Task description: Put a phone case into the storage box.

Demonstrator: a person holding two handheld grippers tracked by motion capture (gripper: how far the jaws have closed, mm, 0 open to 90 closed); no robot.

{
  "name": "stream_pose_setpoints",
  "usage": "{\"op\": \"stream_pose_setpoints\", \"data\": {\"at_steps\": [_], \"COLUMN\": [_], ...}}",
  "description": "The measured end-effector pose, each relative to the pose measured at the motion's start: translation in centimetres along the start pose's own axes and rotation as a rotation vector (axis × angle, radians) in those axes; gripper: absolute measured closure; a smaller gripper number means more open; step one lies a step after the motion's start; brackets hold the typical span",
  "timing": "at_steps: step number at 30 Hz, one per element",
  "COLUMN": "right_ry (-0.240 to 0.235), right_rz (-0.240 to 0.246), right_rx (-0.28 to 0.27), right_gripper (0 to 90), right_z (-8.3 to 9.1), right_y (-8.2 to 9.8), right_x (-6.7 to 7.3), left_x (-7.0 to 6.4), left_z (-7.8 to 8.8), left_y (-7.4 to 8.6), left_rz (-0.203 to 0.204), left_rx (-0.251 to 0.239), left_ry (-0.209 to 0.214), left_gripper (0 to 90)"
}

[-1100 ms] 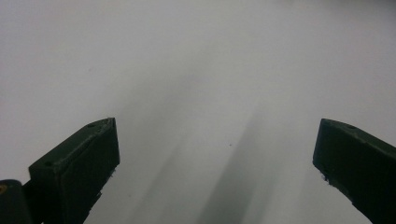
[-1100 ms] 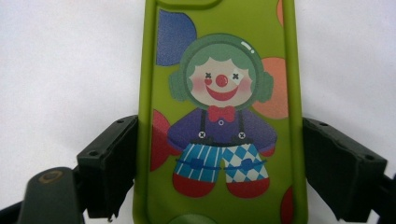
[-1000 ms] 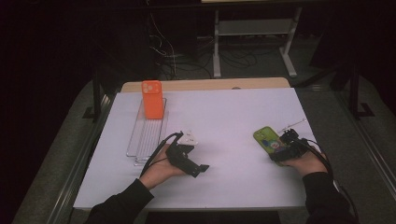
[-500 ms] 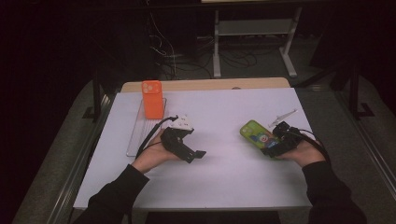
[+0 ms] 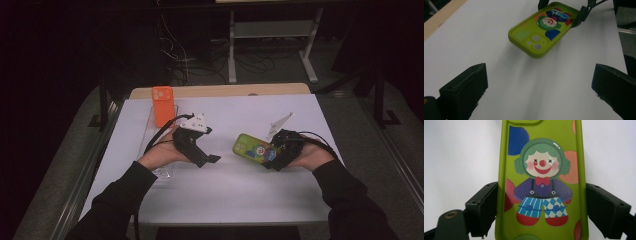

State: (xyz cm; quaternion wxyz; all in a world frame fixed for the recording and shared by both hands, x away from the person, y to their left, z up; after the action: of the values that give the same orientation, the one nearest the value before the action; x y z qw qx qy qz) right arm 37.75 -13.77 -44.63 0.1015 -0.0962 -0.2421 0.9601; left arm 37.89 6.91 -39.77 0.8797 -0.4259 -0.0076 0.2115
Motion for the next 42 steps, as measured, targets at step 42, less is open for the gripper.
{"op": "stream_pose_setpoints", "data": {"at_steps": [42], "right_ry": [-0.194], "right_rz": [0.361], "right_rx": [-0.047], "right_gripper": [15.3], "right_z": [-1.2], "right_y": [-8.6], "right_x": [4.2], "left_x": [-2.6], "left_z": [-3.0], "left_y": [2.7], "left_rz": [-0.182], "left_rx": [0.286], "left_ry": [0.156], "left_gripper": [11.6]}}
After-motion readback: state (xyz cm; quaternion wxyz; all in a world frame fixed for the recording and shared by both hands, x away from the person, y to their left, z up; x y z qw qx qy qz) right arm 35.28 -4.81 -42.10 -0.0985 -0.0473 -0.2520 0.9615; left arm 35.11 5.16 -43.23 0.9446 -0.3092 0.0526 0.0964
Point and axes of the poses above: each handheld gripper's, and its own axes: z roughly backward along the jaws, y roughly out of its underside, x roughly to its left, the point moved 8 cm from there along -z, roughly forward along the jaws, and after that the axes turned 14 degrees about z, right-handed, at the moved point
